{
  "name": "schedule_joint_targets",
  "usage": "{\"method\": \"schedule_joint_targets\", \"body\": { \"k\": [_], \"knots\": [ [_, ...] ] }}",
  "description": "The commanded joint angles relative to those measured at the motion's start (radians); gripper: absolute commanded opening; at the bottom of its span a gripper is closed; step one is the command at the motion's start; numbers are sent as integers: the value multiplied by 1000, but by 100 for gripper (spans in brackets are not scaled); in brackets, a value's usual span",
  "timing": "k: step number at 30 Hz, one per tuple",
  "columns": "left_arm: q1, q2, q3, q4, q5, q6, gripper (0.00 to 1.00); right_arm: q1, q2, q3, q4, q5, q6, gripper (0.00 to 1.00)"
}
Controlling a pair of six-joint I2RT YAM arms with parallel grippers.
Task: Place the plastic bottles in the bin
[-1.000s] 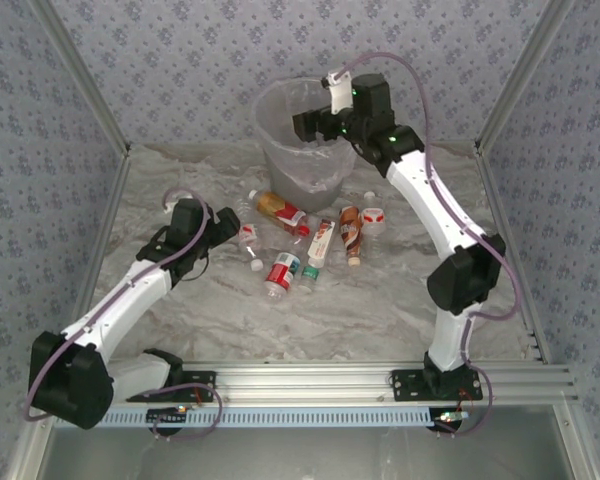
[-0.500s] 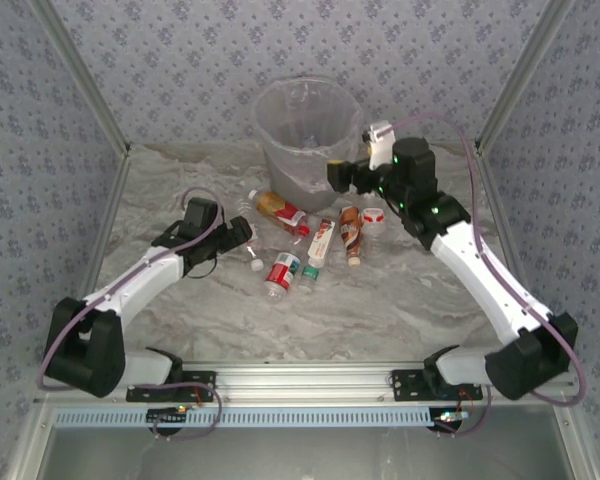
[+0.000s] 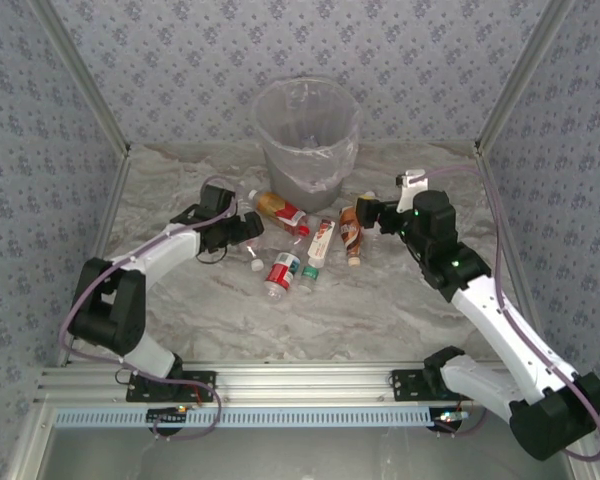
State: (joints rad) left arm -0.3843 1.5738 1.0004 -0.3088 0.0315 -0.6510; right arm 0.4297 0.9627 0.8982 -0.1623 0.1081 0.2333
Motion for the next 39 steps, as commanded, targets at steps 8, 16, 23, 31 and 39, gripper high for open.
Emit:
{"method": "schedule_joint_targets", "body": {
  "k": [8, 16, 23, 31, 39],
  "knots": [
    [-29, 136, 123, -55, -93, 100, 100, -2, -84, -28, -66, 54, 35, 100],
    [0, 199, 135, 30, -119, 131, 99, -2, -84, -30, -71, 50, 43, 100],
    [10, 304, 215, 13, -52, 158, 99, -3, -83, -25, -77, 49, 43, 100],
    [13, 359, 211, 13, -53, 178, 94, -3, -69, -18, -72, 47, 37, 100],
    [15, 334, 178, 52, -74, 180, 86, -2, -33, 1, -72, 39, 36, 100]
  ]
}}
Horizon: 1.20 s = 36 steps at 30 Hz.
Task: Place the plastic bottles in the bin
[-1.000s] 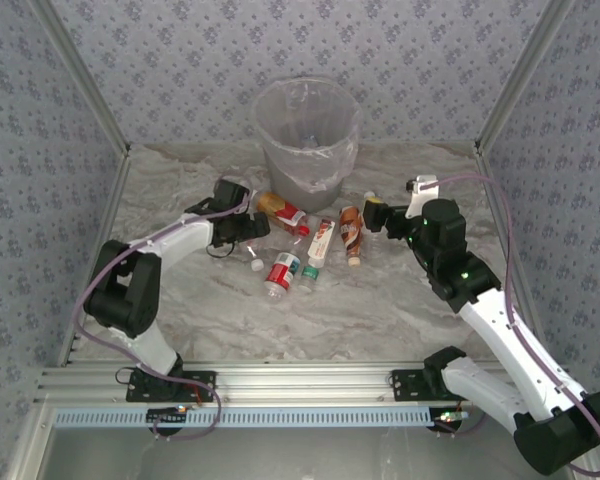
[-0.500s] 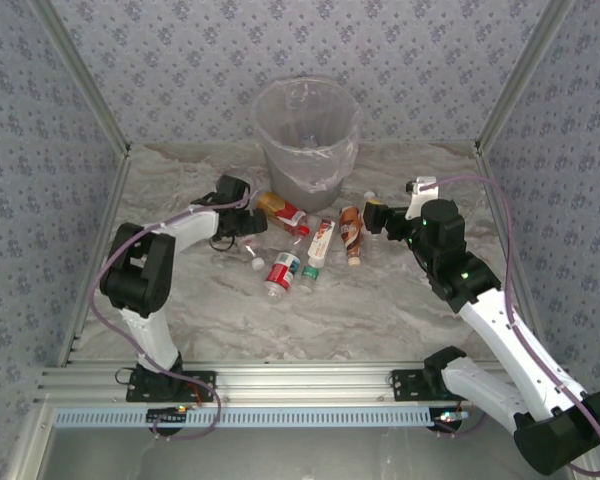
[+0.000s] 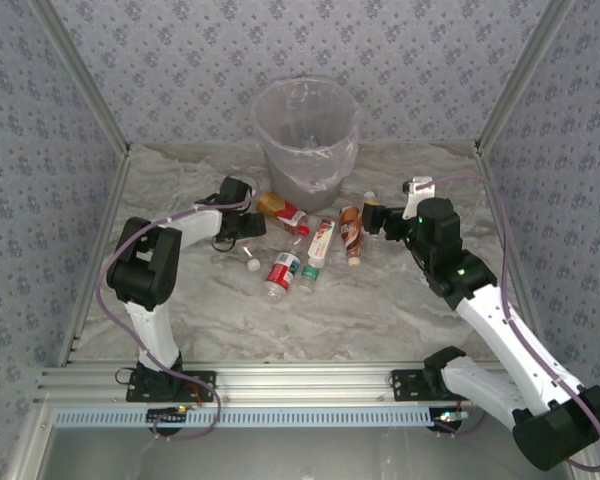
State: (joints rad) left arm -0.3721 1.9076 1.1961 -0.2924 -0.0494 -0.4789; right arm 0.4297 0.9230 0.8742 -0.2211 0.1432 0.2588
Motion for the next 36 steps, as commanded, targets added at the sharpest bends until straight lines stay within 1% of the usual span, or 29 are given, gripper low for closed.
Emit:
{"method": "schedule_joint_targets", "body": {
  "k": [1, 5, 11, 13, 23, 30, 36],
  "knots": [
    [2, -14, -28, 46, 4, 8, 85, -2, 9, 26, -14, 3, 12, 100],
    [2, -28, -21, 25, -3, 16, 81, -3, 15, 25, -13, 7, 15, 100],
    [3, -40, -27, 17, 3, 10, 76, -2, 16, 27, -14, 6, 16, 100],
    [1, -51, -32, 22, 10, 5, 73, -3, 16, 28, -18, 4, 16, 100],
    [0, -79, -51, 30, 28, -3, 64, -3, 25, 28, -16, 2, 23, 100],
    [0, -127, -68, 19, 29, 3, 62, -3, 36, 29, -17, 2, 25, 100],
    [1, -198, -85, 6, 18, 10, 60, -3, 48, 32, -13, -1, 25, 100]
  ]
}}
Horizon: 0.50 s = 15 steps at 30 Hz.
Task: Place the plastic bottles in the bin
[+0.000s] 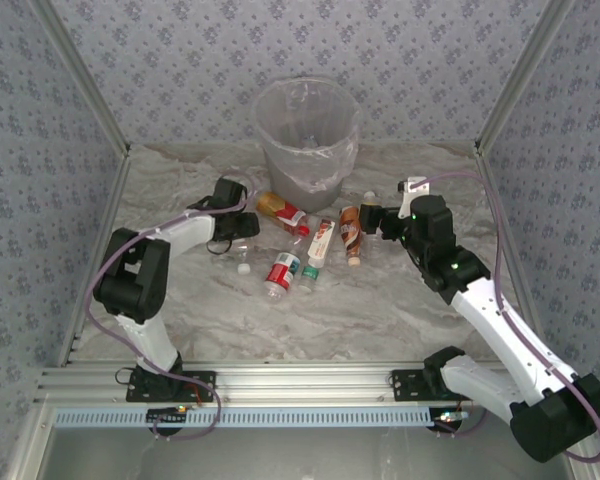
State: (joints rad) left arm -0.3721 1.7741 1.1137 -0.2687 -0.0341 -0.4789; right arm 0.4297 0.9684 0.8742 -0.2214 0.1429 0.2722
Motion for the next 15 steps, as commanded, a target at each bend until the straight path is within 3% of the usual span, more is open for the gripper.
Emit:
{"method": "schedule_joint_targets", "body": {
  "k": [1, 15],
  "knots": [
    [0, -79, -5, -18, 1, 11, 60, -2, 4, 32, -12, -1, 12, 100],
    [-7, -287, 3, -45, -1, 23, 59, -3, 24, 32, -3, -7, 7, 100]
  ]
}}
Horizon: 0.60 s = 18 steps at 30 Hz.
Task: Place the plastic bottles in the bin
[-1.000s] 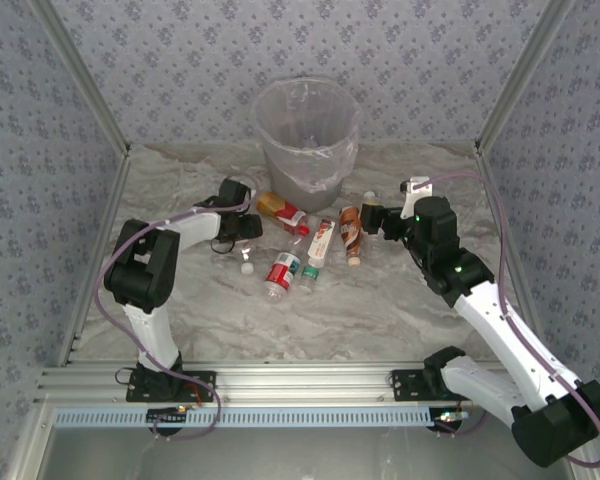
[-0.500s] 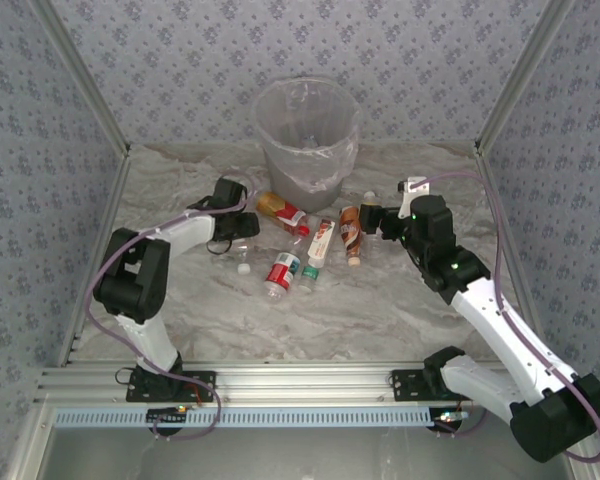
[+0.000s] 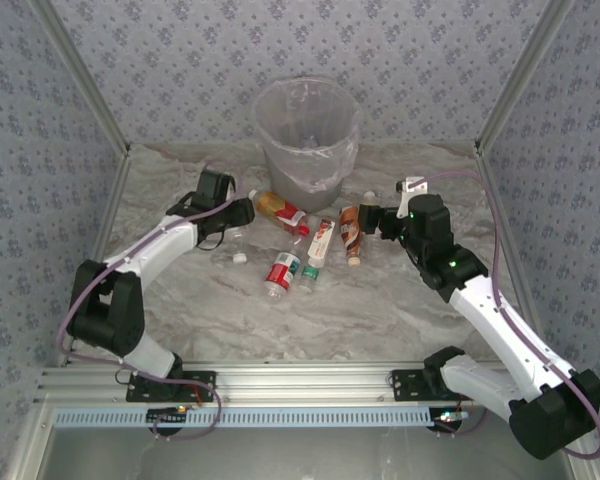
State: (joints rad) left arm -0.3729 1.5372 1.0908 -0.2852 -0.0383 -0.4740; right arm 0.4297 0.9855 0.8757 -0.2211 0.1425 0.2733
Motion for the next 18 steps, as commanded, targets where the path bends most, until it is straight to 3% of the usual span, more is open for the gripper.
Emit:
{"method": "schedule_joint_targets", "body": {
  "k": [1, 6, 10, 18],
  "knots": [
    [-8, -62, 30, -32, 5, 18, 59, -2, 8, 32, -1, -8, 5, 100],
    [-22, -129, 55, -33, -2, 25, 58, -3, 12, 36, 0, -13, 6, 100],
    [-28, -174, 116, -8, -81, 56, 58, -2, 15, 38, 3, -17, 3, 100],
    [-51, -228, 130, 246, -95, 79, 59, 1, 10, 42, -5, -21, 8, 100]
  ]
}}
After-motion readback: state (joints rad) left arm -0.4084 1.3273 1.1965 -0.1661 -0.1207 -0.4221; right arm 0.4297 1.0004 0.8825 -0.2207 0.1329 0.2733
